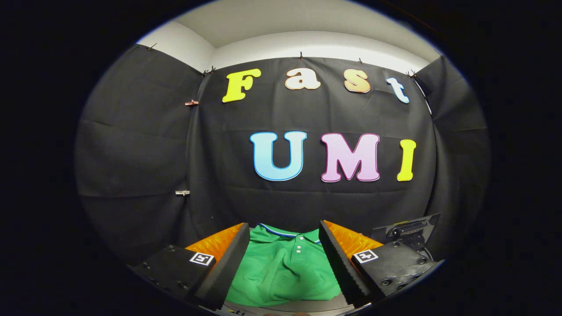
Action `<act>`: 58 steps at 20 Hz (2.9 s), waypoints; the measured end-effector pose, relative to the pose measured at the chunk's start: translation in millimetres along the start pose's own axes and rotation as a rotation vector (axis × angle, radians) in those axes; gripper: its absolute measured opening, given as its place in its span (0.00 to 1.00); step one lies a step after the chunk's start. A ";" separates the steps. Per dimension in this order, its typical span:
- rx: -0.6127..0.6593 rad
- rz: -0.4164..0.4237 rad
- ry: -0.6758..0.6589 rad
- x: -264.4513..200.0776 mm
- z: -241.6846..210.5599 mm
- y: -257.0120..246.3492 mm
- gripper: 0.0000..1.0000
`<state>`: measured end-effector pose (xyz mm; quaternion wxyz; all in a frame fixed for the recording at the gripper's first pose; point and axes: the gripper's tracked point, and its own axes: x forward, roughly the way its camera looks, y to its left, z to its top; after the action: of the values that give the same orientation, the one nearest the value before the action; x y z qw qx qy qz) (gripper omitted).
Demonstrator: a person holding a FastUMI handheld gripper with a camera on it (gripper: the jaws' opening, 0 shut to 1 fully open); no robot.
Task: Put the clothes into the washing machine and then close the washing machine lid.
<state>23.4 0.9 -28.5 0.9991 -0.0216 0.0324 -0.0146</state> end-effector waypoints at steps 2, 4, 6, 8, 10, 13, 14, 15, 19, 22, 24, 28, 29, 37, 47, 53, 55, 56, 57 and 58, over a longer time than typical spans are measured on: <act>-0.002 -0.002 0.006 1.9 -2.4 -3.2 0.99; -0.003 0.001 0.013 3.8 -3.6 -2.3 0.99; -0.004 0.009 0.021 4.6 -5.0 -0.8 0.99; -0.006 0.011 0.028 4.5 -7.0 -1.2 0.99; -0.010 0.015 0.048 4.9 -12.8 -1.2 0.99; -0.020 0.010 0.061 5.6 -14.6 -3.3 0.99; -0.018 0.009 0.062 5.2 -15.6 -4.0 0.98; -0.018 0.009 0.068 5.4 -17.3 -3.6 0.98; -0.018 -0.001 0.094 8.6 -20.9 -6.7 0.98; -0.026 -0.009 0.122 16.4 -26.2 -9.1 0.98; -0.032 0.009 0.197 25.3 -42.6 -5.9 0.98; -0.095 -0.031 0.316 47.0 -71.0 -20.4 0.98; -0.105 -0.031 0.375 53.8 -87.7 -22.4 0.98; -0.090 0.029 0.763 61.6 -164.2 -20.1 0.80; -0.145 0.140 0.699 60.9 -151.5 -7.4 0.05; -0.117 0.185 0.644 55.7 -126.6 -24.2 0.05; -0.100 0.186 0.627 46.7 -117.6 -42.4 0.05; -0.085 0.183 0.618 45.8 -112.6 -51.7 0.05; -0.069 0.179 0.612 44.6 -107.8 -63.1 0.05; -0.054 0.176 0.603 44.5 -103.2 -74.7 0.05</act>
<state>59.0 -79.4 -130.9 0.9410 -0.0398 0.3292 0.0672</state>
